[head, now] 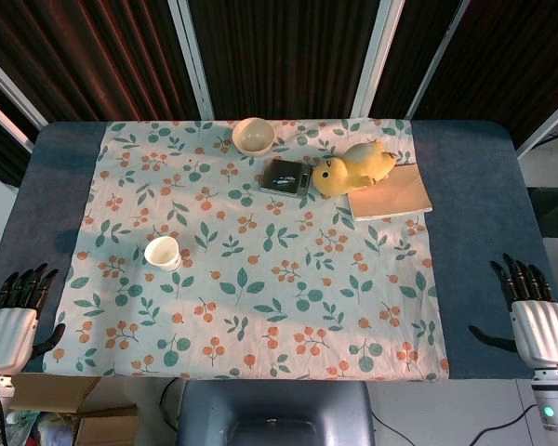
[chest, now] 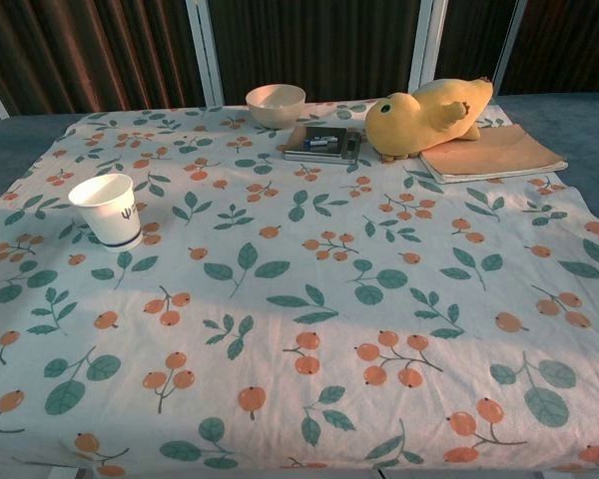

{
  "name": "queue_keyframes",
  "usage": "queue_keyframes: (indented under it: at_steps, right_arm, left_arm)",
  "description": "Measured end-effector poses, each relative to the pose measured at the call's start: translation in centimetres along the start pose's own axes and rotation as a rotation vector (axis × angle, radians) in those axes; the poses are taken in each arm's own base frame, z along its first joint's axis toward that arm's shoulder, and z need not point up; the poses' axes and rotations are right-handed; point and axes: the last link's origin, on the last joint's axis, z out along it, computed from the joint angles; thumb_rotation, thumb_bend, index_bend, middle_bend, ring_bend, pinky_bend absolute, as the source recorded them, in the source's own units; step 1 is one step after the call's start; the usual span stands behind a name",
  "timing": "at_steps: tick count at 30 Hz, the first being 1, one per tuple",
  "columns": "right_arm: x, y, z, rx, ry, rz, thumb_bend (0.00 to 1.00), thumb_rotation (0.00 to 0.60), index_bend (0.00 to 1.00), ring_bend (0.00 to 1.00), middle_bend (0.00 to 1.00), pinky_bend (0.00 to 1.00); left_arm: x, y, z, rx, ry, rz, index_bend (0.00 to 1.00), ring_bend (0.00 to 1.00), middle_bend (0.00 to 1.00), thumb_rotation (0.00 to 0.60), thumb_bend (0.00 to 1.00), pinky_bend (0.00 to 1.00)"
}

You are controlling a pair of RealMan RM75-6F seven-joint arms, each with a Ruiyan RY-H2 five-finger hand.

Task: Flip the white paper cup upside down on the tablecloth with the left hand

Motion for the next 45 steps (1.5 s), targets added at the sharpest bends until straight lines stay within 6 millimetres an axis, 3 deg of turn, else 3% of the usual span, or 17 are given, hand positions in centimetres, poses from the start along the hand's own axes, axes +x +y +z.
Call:
queue_keyframes:
  at_steps: [12, 18, 26, 37, 45]
  right_arm:
    - [0.2, 0.4, 0.0, -0.008, 0.007, 0.005, 0.0, 0.525, 0.0, 0.0, 0.0, 0.0]
    - [0.2, 0.5, -0.1, -0.011, 0.002, 0.0, 0.0, 0.525, 0.0, 0.0, 0.0, 0.0]
    - [0.2, 1.0, -0.1, -0.018, 0.002, 0.011, 0.0, 0.525, 0.0, 0.0, 0.0, 0.0]
    - [-0.1, 2.0, -0.2, -0.031, -0.007, 0.017, 0.0, 0.524, 0.0, 0.0, 0.0, 0.0]
    - [-0.3, 2.1, -0.1, -0.031, -0.011, 0.023, 0.0, 0.525, 0.0, 0.0, 0.0, 0.0]
  left_arm:
    - [0.4, 1.1, 0.6, -0.039, 0.013, 0.023, 0.0, 0.0, 0.0, 0.6, 0.3, 0.0]
    - [1.0, 2.9, 1.8, -0.097, 0.005, 0.069, 0.0, 0.0, 0.0, 0.6, 0.3, 0.0]
    - [1.5, 8.6, 5.3, -0.241, -0.039, 0.213, 0.0, 0.0, 0.0, 0.6, 0.3, 0.0]
    - [-0.5, 16.8, 11.5, -0.337, -0.109, 0.405, 0.0, 0.0, 0.0, 0.6, 0.3, 0.0]
    - [-2.4, 19.8, 14.1, -0.333, -0.137, 0.586, 0.0, 0.0, 0.0, 0.6, 0.3, 0.0]
